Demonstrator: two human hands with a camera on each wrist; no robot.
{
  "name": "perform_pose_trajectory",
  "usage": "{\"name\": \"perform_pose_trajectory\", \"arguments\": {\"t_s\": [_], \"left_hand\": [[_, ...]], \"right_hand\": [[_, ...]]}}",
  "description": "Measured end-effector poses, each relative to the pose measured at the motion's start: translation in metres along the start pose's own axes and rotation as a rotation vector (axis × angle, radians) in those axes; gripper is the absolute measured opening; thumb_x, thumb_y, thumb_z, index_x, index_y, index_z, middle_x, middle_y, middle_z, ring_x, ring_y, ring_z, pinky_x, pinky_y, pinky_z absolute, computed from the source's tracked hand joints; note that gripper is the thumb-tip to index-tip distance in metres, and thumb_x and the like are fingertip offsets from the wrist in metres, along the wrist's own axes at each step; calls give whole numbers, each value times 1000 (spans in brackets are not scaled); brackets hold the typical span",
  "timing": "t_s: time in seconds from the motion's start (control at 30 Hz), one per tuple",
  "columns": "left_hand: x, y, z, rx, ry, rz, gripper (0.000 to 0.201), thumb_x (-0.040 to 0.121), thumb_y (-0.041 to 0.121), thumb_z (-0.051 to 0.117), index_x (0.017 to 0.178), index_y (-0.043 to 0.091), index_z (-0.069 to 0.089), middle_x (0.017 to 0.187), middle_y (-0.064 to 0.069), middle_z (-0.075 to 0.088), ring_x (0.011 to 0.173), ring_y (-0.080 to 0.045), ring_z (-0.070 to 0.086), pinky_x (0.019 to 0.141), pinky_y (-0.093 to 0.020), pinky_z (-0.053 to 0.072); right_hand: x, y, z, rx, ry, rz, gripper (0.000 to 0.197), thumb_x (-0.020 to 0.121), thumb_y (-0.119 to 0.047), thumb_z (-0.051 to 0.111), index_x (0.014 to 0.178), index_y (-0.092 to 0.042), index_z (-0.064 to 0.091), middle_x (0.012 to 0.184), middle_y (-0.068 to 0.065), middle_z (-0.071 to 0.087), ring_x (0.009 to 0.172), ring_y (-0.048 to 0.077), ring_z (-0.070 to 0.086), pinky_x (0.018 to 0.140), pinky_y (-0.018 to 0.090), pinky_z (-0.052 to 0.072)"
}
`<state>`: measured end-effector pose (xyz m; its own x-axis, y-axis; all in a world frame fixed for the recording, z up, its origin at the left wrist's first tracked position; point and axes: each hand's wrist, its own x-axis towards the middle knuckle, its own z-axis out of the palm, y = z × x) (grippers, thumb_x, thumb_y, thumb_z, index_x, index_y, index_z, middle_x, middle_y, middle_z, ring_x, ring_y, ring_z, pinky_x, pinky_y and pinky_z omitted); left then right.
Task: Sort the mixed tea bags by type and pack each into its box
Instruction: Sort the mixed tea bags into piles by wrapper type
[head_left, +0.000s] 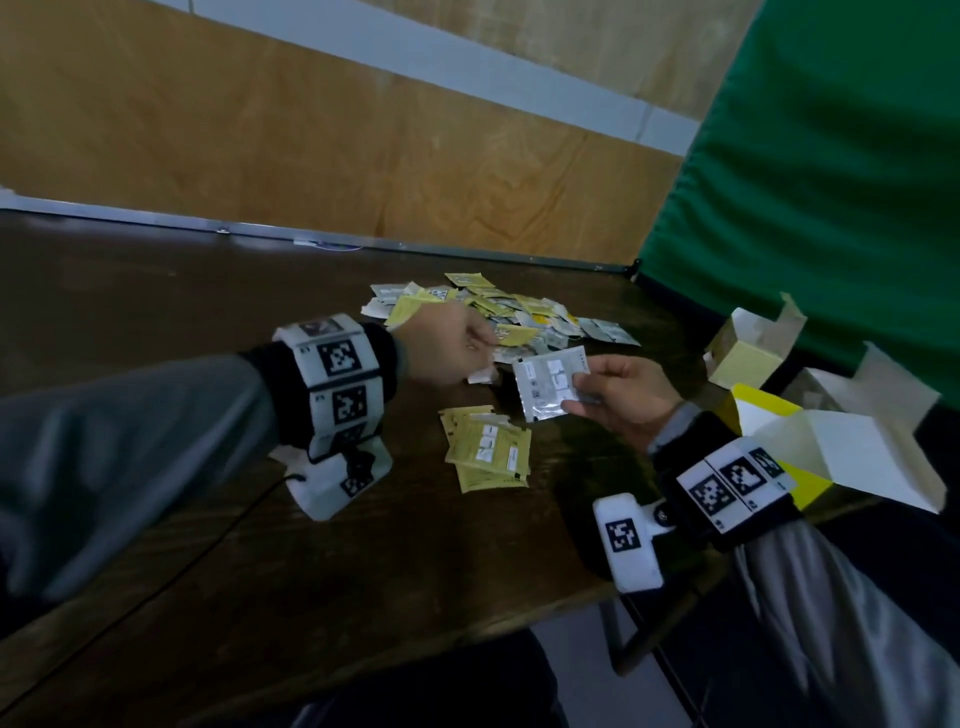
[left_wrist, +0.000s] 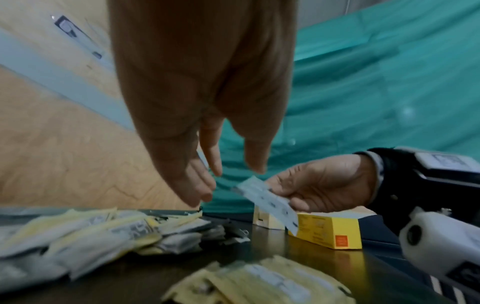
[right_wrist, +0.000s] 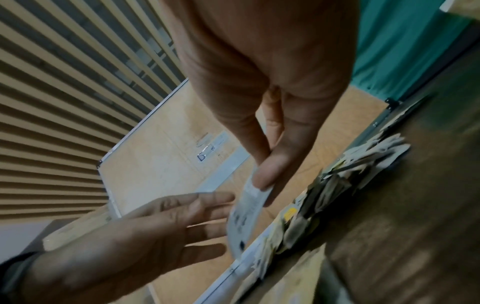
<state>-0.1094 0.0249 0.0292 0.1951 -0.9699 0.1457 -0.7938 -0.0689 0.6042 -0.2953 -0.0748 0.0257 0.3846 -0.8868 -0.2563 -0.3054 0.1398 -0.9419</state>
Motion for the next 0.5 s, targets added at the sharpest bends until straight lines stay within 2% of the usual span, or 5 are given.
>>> {"name": "perform_pose_trajectory", "arguments": {"t_s": [0.17,0.3,0.37,0.43,0.5], "left_hand": [[-5,0,0,-189,-187,-70,62,81,35,72,133,9,50,126,-3,59,108,-16,59,94,-29,48],[-16,-4,-4,-87,-91,-38,36,86,26,68,113,3,63,113,-12,67,101,-26,64,87,-41,54],[-27,-13,-19,108,-123,-2,40,90,24,63,127,11,55,122,-6,60,102,-19,59,89,-27,51],[-38,-24,-35,325,-299,-16,54,93,19,58,142,18,38,128,3,51,93,-9,55,73,-3,43],[-47,-40,-45,467,-511,-108,59,91,17,60,145,19,35,134,-1,51,89,-7,56,72,-4,44]], "right_hand": [[-10,-3,20,75,-153,-24,13,87,2,58,99,-1,62,102,15,64,82,21,66,59,24,59],[-7,-6,30,-91,-227,-79,14,91,-10,56,101,-9,66,99,11,68,77,16,67,54,22,56],[1,-5,31,-322,-207,-119,8,89,-12,59,94,-13,66,98,9,67,72,13,62,52,22,51],[11,-2,33,-607,-209,-120,9,87,-19,63,94,-14,66,95,6,64,73,14,57,58,26,49],[19,0,42,-831,-248,-73,28,84,-34,67,99,-11,67,94,5,66,81,17,61,68,32,53]]}}
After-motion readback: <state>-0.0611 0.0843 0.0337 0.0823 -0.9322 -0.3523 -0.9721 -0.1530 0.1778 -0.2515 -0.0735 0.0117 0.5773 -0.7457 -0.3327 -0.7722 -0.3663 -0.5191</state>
